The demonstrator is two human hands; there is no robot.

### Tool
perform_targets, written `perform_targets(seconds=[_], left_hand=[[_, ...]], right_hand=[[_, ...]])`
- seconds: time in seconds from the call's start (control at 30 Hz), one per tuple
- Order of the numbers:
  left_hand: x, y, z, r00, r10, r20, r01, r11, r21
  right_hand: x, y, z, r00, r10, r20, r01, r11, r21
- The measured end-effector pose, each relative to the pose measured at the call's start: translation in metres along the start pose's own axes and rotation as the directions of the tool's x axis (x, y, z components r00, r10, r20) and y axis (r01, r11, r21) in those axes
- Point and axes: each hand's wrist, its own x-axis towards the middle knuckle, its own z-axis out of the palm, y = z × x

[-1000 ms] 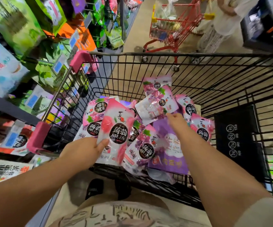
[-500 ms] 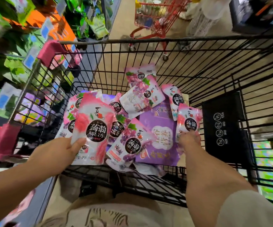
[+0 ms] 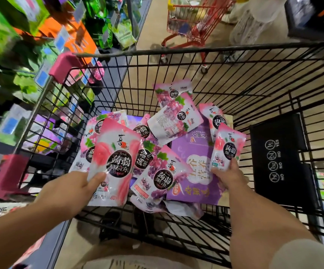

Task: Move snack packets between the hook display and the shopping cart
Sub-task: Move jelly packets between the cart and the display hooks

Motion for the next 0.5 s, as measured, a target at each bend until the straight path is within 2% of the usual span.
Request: perform_targets(seconds=[0.13, 0.23, 0.4, 0.5], left_hand=[[-0.002, 0.004, -0.006, 1.0, -0.02, -0.004, 0.02, 0.999, -0.046], [-0.002, 0.005, -0.008, 1.0, -0.02, 0.007, 0.021, 0.997, -0.073], [-0.002, 0.007, -0.011, 1.0, -0.008, 0.023, 0.009, 0.999, -0.044], [0.0, 0.007, -0.009, 0.999, -0.014, 0.033, 0.015, 1.0, -0.005]], right_hand=[[-0.01, -0.014, 0.011, 0.988, -0.155, 0.025, 0.157, 0.983, -0.096], [-0.018, -0.025, 0.014, 0.976, -0.215, 0.028, 0.217, 0.969, -0.117], [-0.014, -0.041, 0.02, 0.991, -0.132, -0.03, 0.134, 0.988, 0.078], [-0.015, -0.052, 0.021, 0.997, -0.005, -0.077, 0.023, 0.972, 0.235]])
